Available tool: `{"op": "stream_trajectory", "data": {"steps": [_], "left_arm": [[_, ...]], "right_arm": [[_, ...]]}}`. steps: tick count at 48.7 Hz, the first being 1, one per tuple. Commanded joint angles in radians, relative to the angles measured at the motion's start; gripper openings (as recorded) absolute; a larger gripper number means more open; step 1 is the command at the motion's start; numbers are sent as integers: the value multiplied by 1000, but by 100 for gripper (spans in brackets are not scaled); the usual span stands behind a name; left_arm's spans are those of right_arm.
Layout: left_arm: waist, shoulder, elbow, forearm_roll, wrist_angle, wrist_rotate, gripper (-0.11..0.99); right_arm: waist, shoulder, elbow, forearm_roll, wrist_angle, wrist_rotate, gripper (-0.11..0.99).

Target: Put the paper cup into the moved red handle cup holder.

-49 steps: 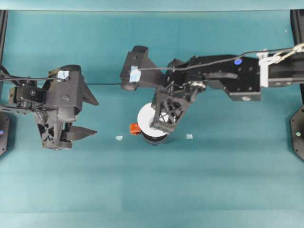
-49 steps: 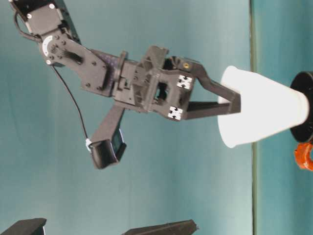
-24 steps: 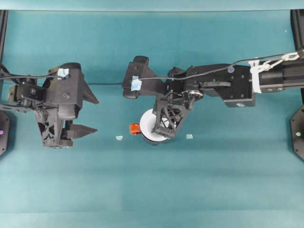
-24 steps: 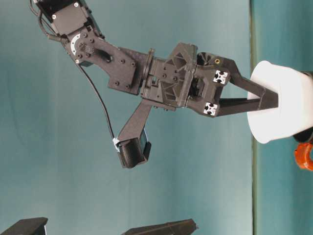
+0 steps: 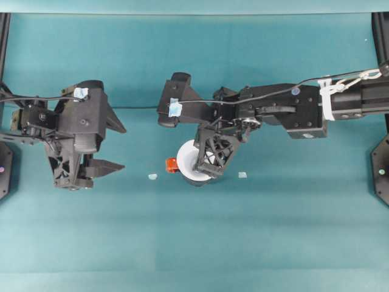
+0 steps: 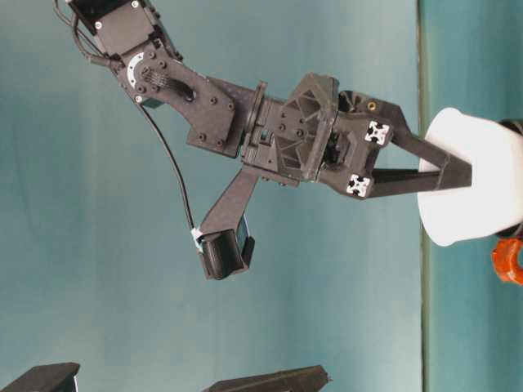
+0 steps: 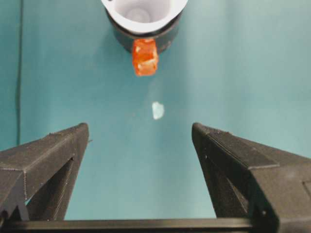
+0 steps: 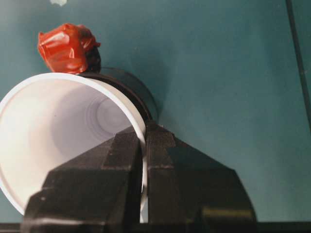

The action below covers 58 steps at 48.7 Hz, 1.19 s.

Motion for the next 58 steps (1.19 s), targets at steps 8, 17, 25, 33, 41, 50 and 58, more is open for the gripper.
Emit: {"op": "stream_trajectory", "data": {"steps": [8,17,25,33,41,50,58], "left_arm": [[-2,-5,-12,5,-3,-2,94],[-2,-5,-12,5,-3,-3,94],[-3,-3,-14,5,-3,-3,94],[-3,0,-12,5,-3,-3,94],[-3,2,-12,5,-3,-3,94],[-3,0,-9,5,-3,-3,94],[-3,2,-8,5,-3,-3,94]], "right_arm": [[5,-6,-6,3,-6,-6,-10],[8,-5,-9,8,-9,-6,-8],[12,-5,-12,9,-6,-5,0],[15,-6,-14,9,-5,3,31],[26,-18,-17,3,-8,-2,79],[31,-21,-17,2,-8,-2,89],[31,-28,-17,-6,-5,-8,89]]}}
